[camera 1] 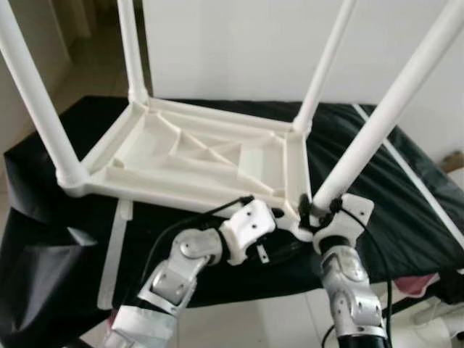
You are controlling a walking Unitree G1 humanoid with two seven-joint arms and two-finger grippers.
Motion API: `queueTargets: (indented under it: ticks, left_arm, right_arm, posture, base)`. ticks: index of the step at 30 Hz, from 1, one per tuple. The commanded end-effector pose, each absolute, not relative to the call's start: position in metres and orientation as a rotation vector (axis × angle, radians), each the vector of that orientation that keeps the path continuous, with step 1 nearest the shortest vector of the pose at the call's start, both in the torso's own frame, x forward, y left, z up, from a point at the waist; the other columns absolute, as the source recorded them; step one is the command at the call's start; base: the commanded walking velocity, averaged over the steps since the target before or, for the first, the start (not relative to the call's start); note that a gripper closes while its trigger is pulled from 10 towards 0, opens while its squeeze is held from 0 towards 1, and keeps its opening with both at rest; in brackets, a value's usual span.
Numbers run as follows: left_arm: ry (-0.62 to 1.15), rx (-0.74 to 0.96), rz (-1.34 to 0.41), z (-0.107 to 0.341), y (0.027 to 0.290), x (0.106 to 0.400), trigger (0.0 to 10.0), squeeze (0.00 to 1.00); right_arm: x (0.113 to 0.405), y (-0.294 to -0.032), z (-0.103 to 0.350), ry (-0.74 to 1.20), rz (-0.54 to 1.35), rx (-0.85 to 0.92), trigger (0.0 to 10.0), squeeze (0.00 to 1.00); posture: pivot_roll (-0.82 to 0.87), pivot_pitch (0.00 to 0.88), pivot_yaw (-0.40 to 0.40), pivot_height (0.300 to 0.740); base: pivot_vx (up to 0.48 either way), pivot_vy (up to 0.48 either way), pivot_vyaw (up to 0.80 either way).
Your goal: Building children table
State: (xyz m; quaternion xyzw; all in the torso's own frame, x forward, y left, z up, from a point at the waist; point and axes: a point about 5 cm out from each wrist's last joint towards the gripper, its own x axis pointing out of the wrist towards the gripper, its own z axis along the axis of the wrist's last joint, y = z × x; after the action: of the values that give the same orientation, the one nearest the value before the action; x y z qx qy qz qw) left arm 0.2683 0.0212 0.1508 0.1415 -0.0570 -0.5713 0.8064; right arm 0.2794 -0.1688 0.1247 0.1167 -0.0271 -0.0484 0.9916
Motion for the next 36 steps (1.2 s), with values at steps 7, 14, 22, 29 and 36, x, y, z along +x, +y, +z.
queueTargets:
  ticks: [7,14,22,29,36]
  left_arm:
    - [-0.115,0.316,-1.171,0.143,0.019,0.271,10.0,0.0]
    - [-0.122,0.364,-1.151,0.131,0.014,0.267,10.0,0.0]
    - [-0.126,0.371,-1.154,0.129,0.014,0.268,10.0,0.0]
    - [-0.128,0.401,-1.152,0.128,0.014,0.271,10.0,0.0]
    - [-0.139,0.417,-1.131,0.13,0.018,0.276,10.0,0.0]
  right_arm:
    - [0.278,-0.189,0.123,-0.075,0.051,0.171,10.0,0.0]
    - [0.285,-0.199,0.121,-0.031,0.305,0.052,10.0,0.0]
    - [0.301,-0.209,0.124,0.008,0.452,-0.02,10.0,0.0]
    - [0.313,-0.209,0.13,0.017,0.56,-0.08,8.7,0.0]
    - [0.31,-0.208,0.121,0.047,0.63,-0.084,0.0,0.0]
  posture:
    - [0.08,0.0,-0.069,0.74]
    - [0.08,0.0,-0.065,0.74]
    - [0.09,0.0,-0.057,0.74]
    - [0.08,0.0,-0.048,0.74]
    - [0.09,0.0,-0.057,0.74]
  base:
    - [0.0,0.0,0.0]
    - [0.0,0.0,0.0]
    - [0.0,0.0,0.0]
    - [0.0,0.0,0.0]
    - [0.0,0.0,0.0]
